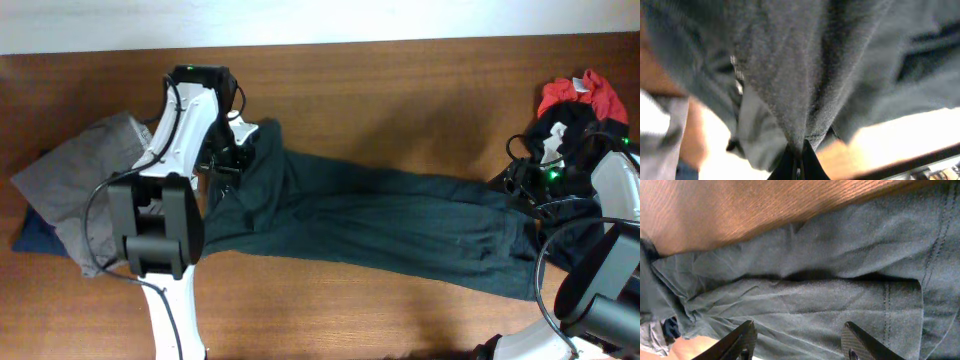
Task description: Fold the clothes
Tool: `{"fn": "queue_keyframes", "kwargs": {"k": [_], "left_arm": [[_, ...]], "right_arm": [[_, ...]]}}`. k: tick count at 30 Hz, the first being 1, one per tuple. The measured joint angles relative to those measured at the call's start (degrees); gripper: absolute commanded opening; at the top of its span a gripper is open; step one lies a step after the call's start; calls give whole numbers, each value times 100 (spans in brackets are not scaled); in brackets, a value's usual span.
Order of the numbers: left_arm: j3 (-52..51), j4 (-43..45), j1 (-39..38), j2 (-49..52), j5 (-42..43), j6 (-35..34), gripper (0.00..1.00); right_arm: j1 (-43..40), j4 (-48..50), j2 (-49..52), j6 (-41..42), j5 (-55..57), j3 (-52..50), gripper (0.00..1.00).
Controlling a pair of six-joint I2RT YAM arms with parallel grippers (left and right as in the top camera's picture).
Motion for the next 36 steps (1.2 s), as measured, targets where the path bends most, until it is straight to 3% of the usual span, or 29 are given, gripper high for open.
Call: {"fn": "queue_keyframes", "kwargs": {"k": [13,31,34,36], "left_arm": [[70,-688,0,-470,15,-63,1],[-686,-691,0,-470,-645,-728,1],[-885,-691,0,-470,-977,-997,4],[-946,-691,4,-470,-1309,-1248,11]], "right_arm": [[0,26,0,4,0,0,60],[2,26,0,0,0,0,61],[0,26,0,0,2,0,61],[0,26,0,4,9,0,61]]}}
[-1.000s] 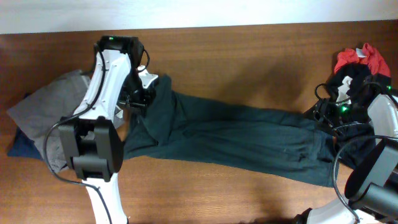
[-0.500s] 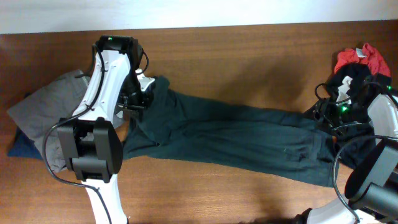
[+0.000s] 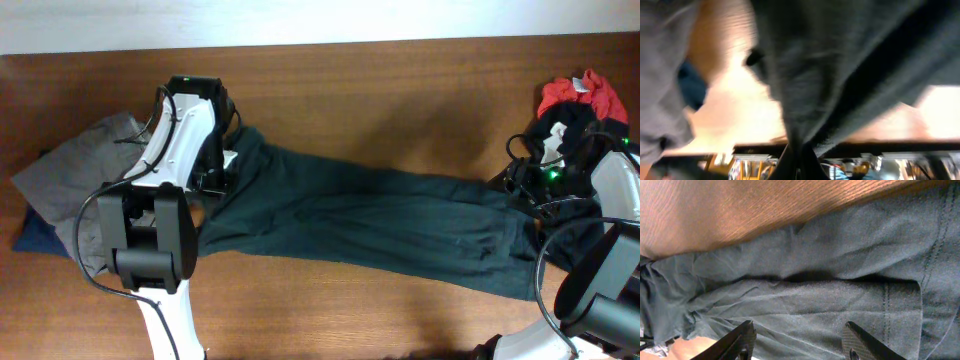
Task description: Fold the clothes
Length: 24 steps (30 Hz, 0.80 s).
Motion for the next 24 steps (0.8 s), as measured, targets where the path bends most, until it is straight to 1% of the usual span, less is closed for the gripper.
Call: {"fn": "queue_keyframes", "kwargs": {"k": [1,2,3,4,5,10,14,16,19,21,24], "left_arm": [[-2,0,11,0,-157,-118,20],[-2,0,24,0,-275,-208,22],[-2,0,52,0,-367,-299,26],[-4,9,94,0,-444,-380,39],[-7,28,131,0,-487,-404,43],[-11,334,302,0,-605,-575,46],[-13,876,299,0,-549,-588,48],[-15,1414,299,0,-247,-367,49],[-22,2378,291,0,588,249,50],[-22,2852,286,0,994,520,50],[-22,3552,254,0,1416,817,50]], "right_arm": [[0,-2,0,-4,0,0,61],[0,0,0,-4,4,0,60],[0,0,0,-4,7,0,61],[0,0,0,-7,13,0,61],[0,0,0,-4,15,0,61],[0,0,0,-7,17,0,61],[0,17,0,-2,17,0,61],[0,57,0,-2,17,0,61],[0,85,0,-4,17,0,61],[2,85,0,-4,17,0,61],[2,83,0,-4,17,0,61]]}}
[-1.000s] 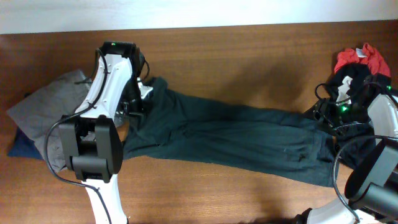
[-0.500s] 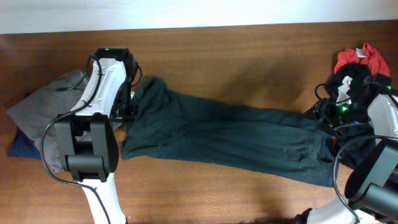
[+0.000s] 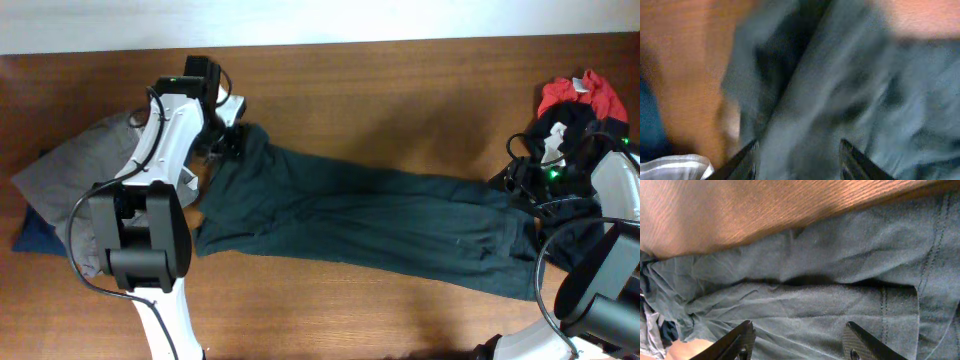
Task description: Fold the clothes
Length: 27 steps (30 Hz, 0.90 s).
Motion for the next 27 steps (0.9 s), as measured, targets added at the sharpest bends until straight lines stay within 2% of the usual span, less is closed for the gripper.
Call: {"fn": "queue_keyframes", "kwargs": {"k": [3,8,13,16,18,21,22,27], "left_arm": [[-2,627,-7,0,208,201,54],[-7,1034,-7,2,341,444,54],[-11,1281,-7,81,511,577,52],[-11,1401,-7,229,619,636,47],[-13,1432,-7,354,658,673,40],[-26,1443,-7,487,684,691,9],[-33,1429,-7,509,688,713,1],[9,1062,9,529,682,717,1]], "right_arm": [[0,7,0,0,0,0,61],[0,44,0,2,0,0,61],[0,70,0,0,0,0,61],[0,105,0,2,0,0,61],[0,125,0,-2,0,0,61],[0,129,0,0,0,0,61],[0,129,0,0,0,0,61],[0,131,0,2,35,0,61]]}}
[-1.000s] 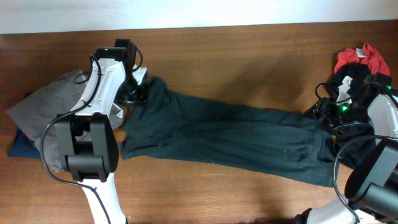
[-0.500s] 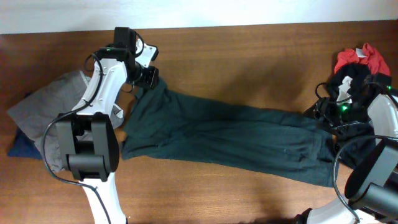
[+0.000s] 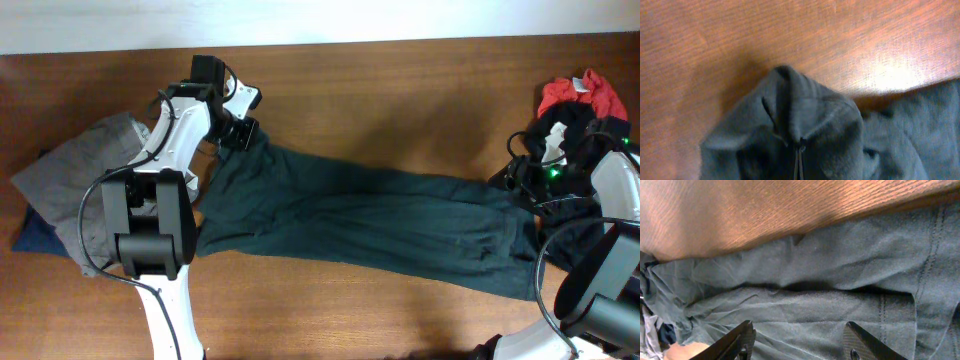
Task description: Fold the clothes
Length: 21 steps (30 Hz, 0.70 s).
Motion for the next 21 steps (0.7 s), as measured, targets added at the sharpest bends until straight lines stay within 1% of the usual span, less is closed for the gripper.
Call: {"fn": "queue_keyframes", "kwargs": {"k": [3,7,10,14,17,21], "left_arm": [[160,-428,72,0,-52,-68,1],[461,-743,289,0,-72,-136,1],[566,-828,455,0,-74,-155,0],[568,-907,560,0,-92,-162,1],[568,-907,546,0,-92,-232,1],[568,-907,525,0,-87,-313,1]], "right_arm": [[0,72,0,0,181,0,60],[0,310,0,4,382,0,60],[0,608,2,48,590,0,52],[-2,804,42,186,903,0,53],[-2,800,195,267,1215,0,61],[-61,909,358,352,1672,0,62]]}}
